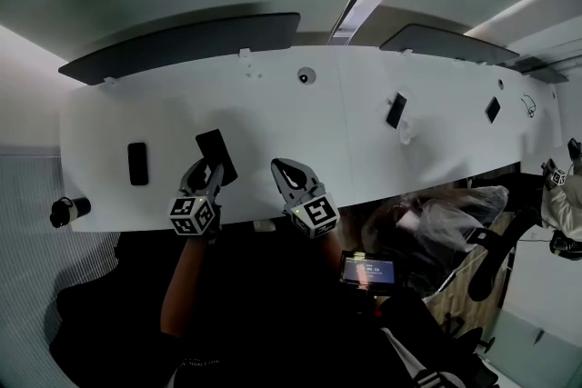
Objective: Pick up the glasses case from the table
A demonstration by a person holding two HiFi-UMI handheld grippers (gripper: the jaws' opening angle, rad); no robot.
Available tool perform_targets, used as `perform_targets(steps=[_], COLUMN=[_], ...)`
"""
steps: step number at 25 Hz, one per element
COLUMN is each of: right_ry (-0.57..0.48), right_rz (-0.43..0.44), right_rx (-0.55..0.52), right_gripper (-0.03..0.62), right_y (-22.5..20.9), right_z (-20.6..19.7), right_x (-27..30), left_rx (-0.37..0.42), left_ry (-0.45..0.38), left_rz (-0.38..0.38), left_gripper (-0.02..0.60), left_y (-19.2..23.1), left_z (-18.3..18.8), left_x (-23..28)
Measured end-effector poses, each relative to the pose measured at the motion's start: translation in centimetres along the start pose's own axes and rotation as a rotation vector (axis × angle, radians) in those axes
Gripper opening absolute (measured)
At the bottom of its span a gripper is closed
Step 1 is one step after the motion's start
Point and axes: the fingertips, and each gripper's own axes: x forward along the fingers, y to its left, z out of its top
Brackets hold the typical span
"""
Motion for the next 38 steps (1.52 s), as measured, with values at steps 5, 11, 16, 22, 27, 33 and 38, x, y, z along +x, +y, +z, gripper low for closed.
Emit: perform_targets(steps=[5, 11, 16, 22, 27, 33, 38], right_ry=[-0.095, -0.177, -0.185, -0.181, -0.182, -0.169, -0.156], right_rz=[0.081, 0.139, 0.162, 0.182, 0.182, 0.190, 0.189], right_rx=[-0.048, -0.102, -0.121, -0.156, -0.165, -0.177, -0.178], right_gripper=[0.002, 0.002, 0.002, 0.002, 0.002, 0.002, 0.002], right_y=[2.3, 4.1, 5.0, 5.7, 6.0, 6.4, 6.4], right_z=[4.4, 8.5, 9.3, 9.4, 9.5, 9.3, 8.9], right_x=[0.9, 1.0, 1.4, 2.1, 2.6, 2.7, 2.7], left_rx=[0.081, 0.097, 0.109, 0.149, 0.150, 0.150, 0.154], left_ry=[-0.187, -0.288, -0.331, -0.361, -0.376, -0.374, -0.355], left_rz=[-0.015, 0.013, 0.007, -0.009, -0.024, -0.030, -0.028], left_gripper=[0.183, 0.182, 0.183, 0.183, 0.183, 0.183, 0.183], left_y=[-0.5, -0.4, -0.3, -1.7, -2.4, -2.4, -1.8], left_z=[6.1, 9.6, 10.6, 11.5, 12.1, 12.0, 11.0], left_x=[-5.6, -8.1, -8.3, -9.0, -9.3, -9.2, -8.8])
